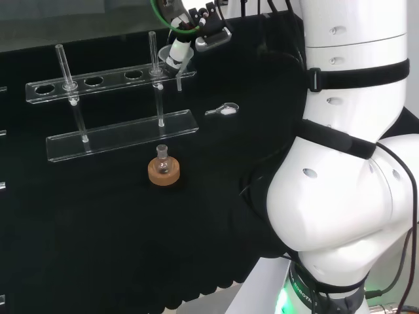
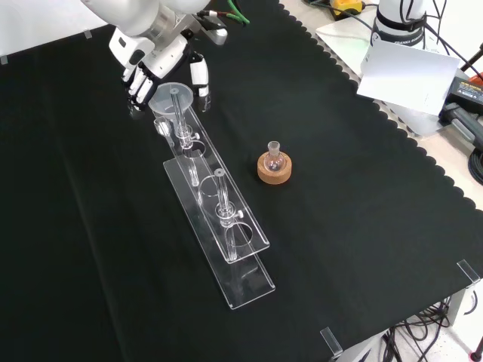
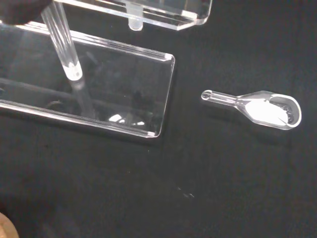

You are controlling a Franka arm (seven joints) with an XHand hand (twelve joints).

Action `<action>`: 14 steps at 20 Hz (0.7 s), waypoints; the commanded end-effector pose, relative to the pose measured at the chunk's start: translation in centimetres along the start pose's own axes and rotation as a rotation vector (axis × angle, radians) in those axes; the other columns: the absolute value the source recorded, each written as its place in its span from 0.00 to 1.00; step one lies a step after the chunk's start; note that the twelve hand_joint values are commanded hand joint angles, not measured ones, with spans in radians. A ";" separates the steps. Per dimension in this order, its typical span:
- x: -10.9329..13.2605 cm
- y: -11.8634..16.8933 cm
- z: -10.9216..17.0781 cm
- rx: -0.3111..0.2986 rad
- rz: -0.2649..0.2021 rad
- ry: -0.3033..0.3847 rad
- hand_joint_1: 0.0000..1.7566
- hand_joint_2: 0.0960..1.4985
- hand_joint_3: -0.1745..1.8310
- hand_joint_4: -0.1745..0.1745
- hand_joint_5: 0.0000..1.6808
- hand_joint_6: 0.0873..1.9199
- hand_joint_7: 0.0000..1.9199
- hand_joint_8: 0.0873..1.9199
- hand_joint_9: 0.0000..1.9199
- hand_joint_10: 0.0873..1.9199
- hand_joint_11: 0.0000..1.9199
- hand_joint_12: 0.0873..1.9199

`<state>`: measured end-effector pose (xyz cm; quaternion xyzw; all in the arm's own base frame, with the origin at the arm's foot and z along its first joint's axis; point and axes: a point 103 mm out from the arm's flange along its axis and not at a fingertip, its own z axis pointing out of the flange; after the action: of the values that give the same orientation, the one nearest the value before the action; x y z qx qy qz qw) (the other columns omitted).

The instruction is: Pick up the funnel from the transparent funnel stand.

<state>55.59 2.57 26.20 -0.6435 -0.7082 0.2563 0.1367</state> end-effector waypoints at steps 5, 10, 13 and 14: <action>0.2 -0.9 -0.8 -0.123 0.058 -0.061 0.40 0.48 0.29 0.41 0.34 0.00 0.22 0.31 0.37 0.25 0.16 0.72; 0.2 -2.3 -2.7 -0.204 0.068 -0.092 0.42 0.50 0.31 0.49 0.43 0.18 0.29 0.29 0.44 0.21 0.21 0.69; 0.1 -3.5 -3.8 -0.226 0.080 -0.114 0.43 0.51 0.31 0.51 0.44 0.25 0.31 0.30 0.46 0.20 0.23 0.68; 0.0 -3.9 -4.2 -0.233 0.085 -0.120 0.43 0.51 0.31 0.52 0.44 0.26 0.31 0.30 0.46 0.20 0.23 0.68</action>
<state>54.93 2.90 29.39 -0.6632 -0.7119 0.2256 0.0506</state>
